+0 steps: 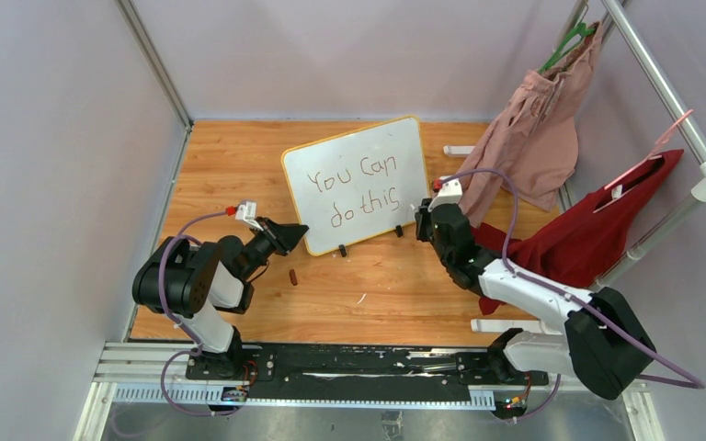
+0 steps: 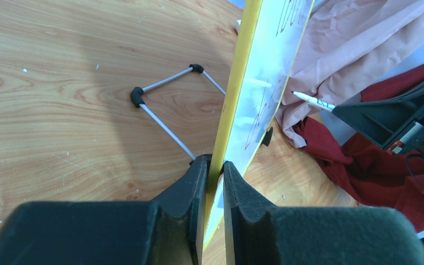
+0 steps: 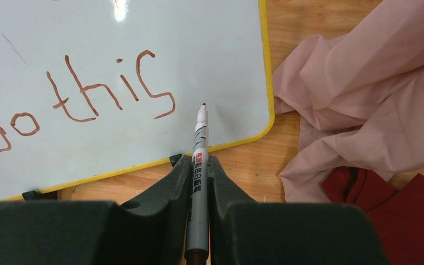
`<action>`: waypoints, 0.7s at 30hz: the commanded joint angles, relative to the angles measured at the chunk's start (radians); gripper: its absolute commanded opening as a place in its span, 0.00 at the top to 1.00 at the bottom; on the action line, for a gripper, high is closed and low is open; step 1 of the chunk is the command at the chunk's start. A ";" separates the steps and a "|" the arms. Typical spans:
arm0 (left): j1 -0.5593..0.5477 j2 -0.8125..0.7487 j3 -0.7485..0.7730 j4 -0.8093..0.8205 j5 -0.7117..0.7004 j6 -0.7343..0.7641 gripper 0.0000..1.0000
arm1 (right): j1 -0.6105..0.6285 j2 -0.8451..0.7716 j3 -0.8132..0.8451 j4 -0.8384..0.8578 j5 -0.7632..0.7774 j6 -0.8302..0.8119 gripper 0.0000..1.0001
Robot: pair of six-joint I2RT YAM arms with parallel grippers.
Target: Write a sentence on the whiteboard
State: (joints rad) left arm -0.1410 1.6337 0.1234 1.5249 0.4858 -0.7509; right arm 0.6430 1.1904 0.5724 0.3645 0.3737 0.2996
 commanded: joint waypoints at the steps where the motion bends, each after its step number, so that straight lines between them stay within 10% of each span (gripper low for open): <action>1: 0.001 0.009 -0.007 0.045 -0.044 0.022 1.00 | -0.014 0.024 0.011 0.039 -0.009 0.016 1.00; 21: 0.001 0.002 -0.009 0.046 -0.041 0.022 1.00 | -0.014 0.088 0.046 0.065 -0.009 0.023 1.00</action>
State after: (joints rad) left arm -0.1410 1.6337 0.1234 1.5249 0.4858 -0.7509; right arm 0.6430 1.2694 0.5842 0.3969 0.3611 0.3077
